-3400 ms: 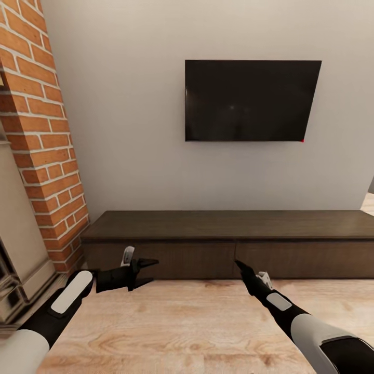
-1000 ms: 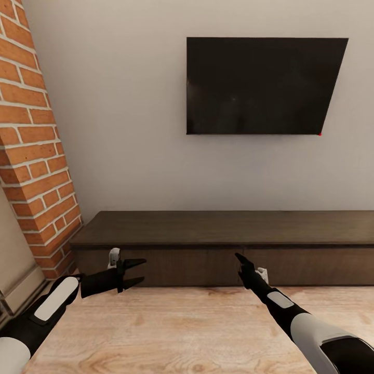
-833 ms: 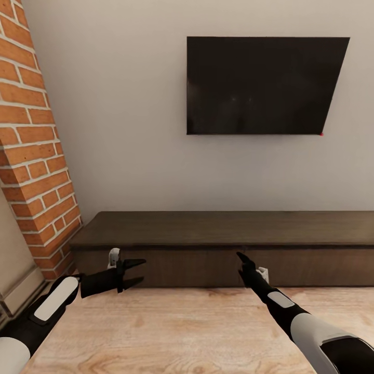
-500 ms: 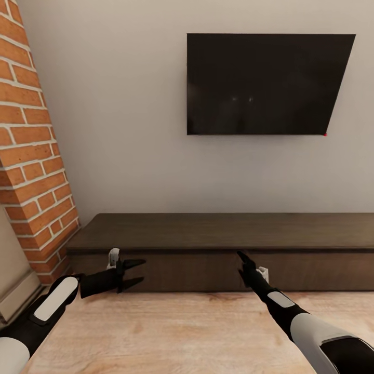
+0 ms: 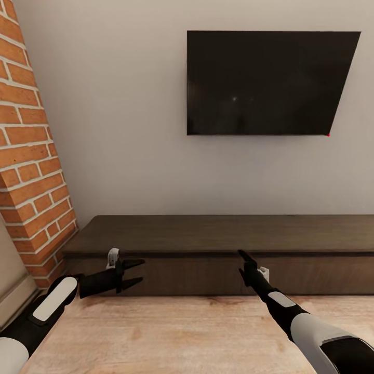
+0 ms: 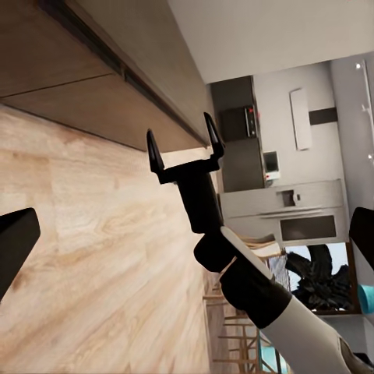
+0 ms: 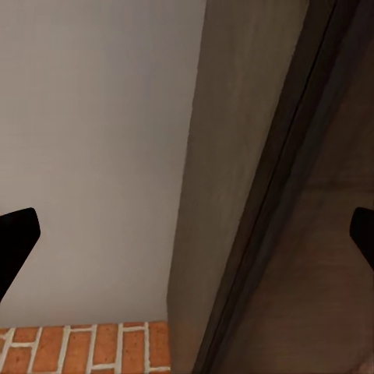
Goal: Place each of the two pumpkins and all three candles from the living room inside a cabinet in the living room (use any cabinet), then make sure every cabinet is closed, and position the cauldron so it is next to a table in the living room.
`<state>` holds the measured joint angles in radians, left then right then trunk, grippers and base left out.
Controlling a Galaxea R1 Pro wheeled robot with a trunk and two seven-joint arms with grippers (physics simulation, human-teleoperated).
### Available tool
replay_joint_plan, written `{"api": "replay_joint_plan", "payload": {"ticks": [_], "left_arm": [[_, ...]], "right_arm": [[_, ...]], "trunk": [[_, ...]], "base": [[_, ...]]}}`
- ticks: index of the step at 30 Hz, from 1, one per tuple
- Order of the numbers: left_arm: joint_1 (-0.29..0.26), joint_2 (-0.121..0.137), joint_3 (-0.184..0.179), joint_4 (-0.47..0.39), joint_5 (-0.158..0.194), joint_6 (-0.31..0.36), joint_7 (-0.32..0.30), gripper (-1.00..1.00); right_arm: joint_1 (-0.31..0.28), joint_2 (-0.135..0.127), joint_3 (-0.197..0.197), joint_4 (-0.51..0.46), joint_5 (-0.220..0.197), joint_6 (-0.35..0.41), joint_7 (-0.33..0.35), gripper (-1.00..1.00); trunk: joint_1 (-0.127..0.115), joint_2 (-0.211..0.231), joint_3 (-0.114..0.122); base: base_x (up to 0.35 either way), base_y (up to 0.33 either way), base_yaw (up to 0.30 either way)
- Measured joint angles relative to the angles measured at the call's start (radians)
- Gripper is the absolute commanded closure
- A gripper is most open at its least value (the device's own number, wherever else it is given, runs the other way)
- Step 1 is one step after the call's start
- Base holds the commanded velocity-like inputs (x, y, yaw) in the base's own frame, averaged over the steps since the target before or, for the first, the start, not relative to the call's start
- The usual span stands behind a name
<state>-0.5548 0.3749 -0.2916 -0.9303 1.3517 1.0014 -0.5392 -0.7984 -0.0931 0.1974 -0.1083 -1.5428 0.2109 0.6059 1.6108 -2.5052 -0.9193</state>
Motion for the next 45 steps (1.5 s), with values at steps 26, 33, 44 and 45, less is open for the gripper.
{"api": "replay_joint_plan", "payload": {"ticks": [26,33,44,45], "left_arm": [[0.002,0.000,0.000,0.000,0.006,0.000,-0.009,-1.00],[0.003,0.000,0.000,0.000,0.006,0.000,-0.019,-1.00],[0.003,0.002,0.000,0.000,0.005,0.000,-0.022,-1.00],[0.004,0.002,0.000,0.000,0.005,0.000,-0.022,-1.00]], "right_arm": [[0.000,0.001,0.000,0.001,-0.039,-0.011,0.000,-1.00],[0.000,0.001,0.000,0.002,-0.040,-0.012,-0.001,-1.00],[0.000,0.000,0.000,0.002,-0.039,-0.013,0.001,-1.00],[0.000,0.000,0.000,0.002,-0.039,-0.013,0.001,-1.00]], "trunk": [[0.004,-0.002,-0.035],[0.007,-0.004,-0.062],[0.012,-0.006,-0.104],[0.013,-0.006,-0.108]], "base": [[0.070,0.000,0.000],[0.000,0.000,0.000],[0.000,0.000,0.000],[0.000,0.000,0.000]]}}
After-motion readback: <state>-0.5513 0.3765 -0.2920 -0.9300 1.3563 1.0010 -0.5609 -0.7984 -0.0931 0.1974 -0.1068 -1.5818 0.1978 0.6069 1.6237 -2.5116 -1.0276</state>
